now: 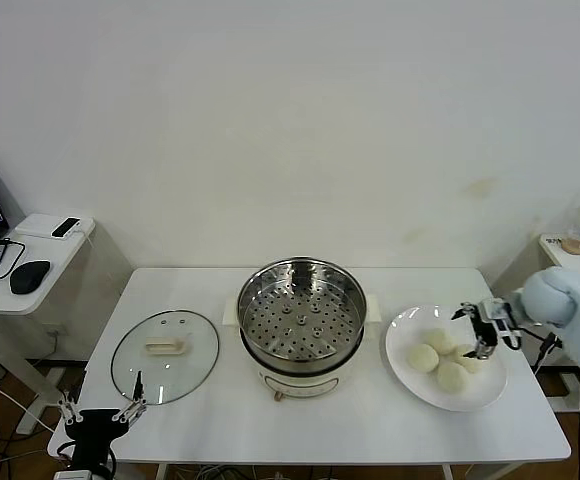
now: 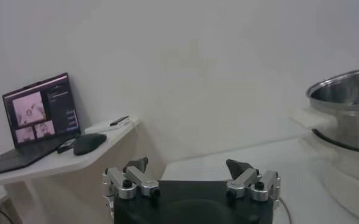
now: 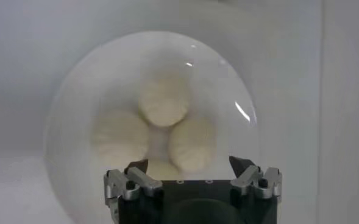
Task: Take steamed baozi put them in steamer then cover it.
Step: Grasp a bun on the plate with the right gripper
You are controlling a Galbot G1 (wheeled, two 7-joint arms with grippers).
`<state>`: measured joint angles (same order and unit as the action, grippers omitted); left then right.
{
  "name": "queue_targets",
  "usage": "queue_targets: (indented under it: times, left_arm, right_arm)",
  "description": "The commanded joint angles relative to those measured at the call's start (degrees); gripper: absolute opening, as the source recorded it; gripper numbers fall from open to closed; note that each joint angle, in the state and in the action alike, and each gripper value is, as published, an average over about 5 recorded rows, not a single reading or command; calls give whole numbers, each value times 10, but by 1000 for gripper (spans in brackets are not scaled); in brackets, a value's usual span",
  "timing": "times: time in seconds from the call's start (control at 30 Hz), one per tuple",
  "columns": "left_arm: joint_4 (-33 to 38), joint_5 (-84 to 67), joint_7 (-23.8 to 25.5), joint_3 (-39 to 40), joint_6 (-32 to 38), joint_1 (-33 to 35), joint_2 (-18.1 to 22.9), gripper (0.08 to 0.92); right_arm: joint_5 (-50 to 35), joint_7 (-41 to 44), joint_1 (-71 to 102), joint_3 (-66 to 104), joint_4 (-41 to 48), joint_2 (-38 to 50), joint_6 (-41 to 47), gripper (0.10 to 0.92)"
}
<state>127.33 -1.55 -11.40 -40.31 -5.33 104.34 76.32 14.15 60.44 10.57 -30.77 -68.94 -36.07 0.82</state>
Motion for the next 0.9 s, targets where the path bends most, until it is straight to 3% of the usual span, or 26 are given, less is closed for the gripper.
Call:
queue_targets:
  times: [0.03, 0.63, 0.9]
  left_arm:
    - [-1, 0, 0, -3, 0, -1, 2, 823]
    - [-20, -2, 1, -9, -1, -14, -1, 823]
    - [-22, -2, 1, -9, 0, -16, 0, 823]
  right_arm:
    - [28, 14, -55, -58, 69, -63, -6, 823]
    - [66, 12, -39, -52, 107, -85, -15, 822]
    - [76, 13, -33, -48, 111, -86, -13, 746]
